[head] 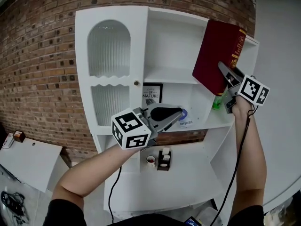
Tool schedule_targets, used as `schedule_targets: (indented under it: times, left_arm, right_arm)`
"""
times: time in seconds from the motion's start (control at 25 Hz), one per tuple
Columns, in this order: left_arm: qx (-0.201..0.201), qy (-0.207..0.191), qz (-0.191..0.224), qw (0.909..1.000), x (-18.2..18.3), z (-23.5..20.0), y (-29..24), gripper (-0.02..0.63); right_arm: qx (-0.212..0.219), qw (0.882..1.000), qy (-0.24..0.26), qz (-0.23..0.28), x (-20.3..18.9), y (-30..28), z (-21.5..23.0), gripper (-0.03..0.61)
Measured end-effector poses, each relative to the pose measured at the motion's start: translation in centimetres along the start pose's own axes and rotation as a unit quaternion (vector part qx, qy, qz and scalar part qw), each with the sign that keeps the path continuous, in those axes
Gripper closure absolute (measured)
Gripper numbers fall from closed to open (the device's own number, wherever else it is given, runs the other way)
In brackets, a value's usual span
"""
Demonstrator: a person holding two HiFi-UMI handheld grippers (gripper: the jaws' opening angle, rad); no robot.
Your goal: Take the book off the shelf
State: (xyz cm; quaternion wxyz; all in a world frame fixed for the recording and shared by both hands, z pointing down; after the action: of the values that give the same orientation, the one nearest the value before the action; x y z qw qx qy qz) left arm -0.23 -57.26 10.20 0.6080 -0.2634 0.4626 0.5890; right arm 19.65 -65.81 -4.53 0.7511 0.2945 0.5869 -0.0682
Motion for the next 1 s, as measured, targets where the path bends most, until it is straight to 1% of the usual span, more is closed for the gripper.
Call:
schedule_targets:
  times: [0.2, 0.32, 0.56, 0.76, 0.88, 1.0]
  left_arm:
    - [0.022, -0.025, -0.009, 0.9994, 1.4, 3.0, -1.4, 0.606]
    - [0.031, -0.025, -0.017, 0.9990, 1.8, 5.5, -3.2, 0.606]
    - [0.044, -0.012, -0.031, 0.9985, 1.3, 11.4, -7.6, 0.606]
    - [0.055, 0.008, -0.054, 0.9970, 0.8, 17.4, -9.2, 0.606]
    - [0.067, 0.022, -0.065, 0.9954, 0.9, 20.1, -9.2, 0.606]
    - [0.081, 0.037, -0.082, 0.9926, 0.6, 22.3, -8.0, 0.606]
  right_arm:
    - [0.022, 0.999, -0.027, 0.010, 0.9, 5.4, 0.1, 0.334]
    - [0.036, 0.999, -0.025, -0.002, 0.7, 8.5, 0.2, 0.334]
    - [0.064, 0.997, -0.025, -0.033, -0.3, 15.0, 0.7, 0.336]
    - [0.083, 0.994, -0.020, -0.074, -3.4, 20.7, 0.3, 0.336]
    - [0.093, 0.991, -0.032, -0.093, -5.3, 23.8, -0.5, 0.336]
    - [0.104, 0.986, -0.055, -0.115, -8.5, 26.5, -1.7, 0.337]
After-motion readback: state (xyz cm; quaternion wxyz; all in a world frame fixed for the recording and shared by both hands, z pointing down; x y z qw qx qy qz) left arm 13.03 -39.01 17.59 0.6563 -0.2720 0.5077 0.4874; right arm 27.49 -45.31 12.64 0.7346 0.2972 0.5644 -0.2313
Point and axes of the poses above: the fingertips, and each gripper's own axes: y backward along the fingers, z to its right, x out of its top, the point moved 2 cm from there along y, backward along the fingers, and after that the axes turned 9 degrees about -y, right-handed, at the moved point
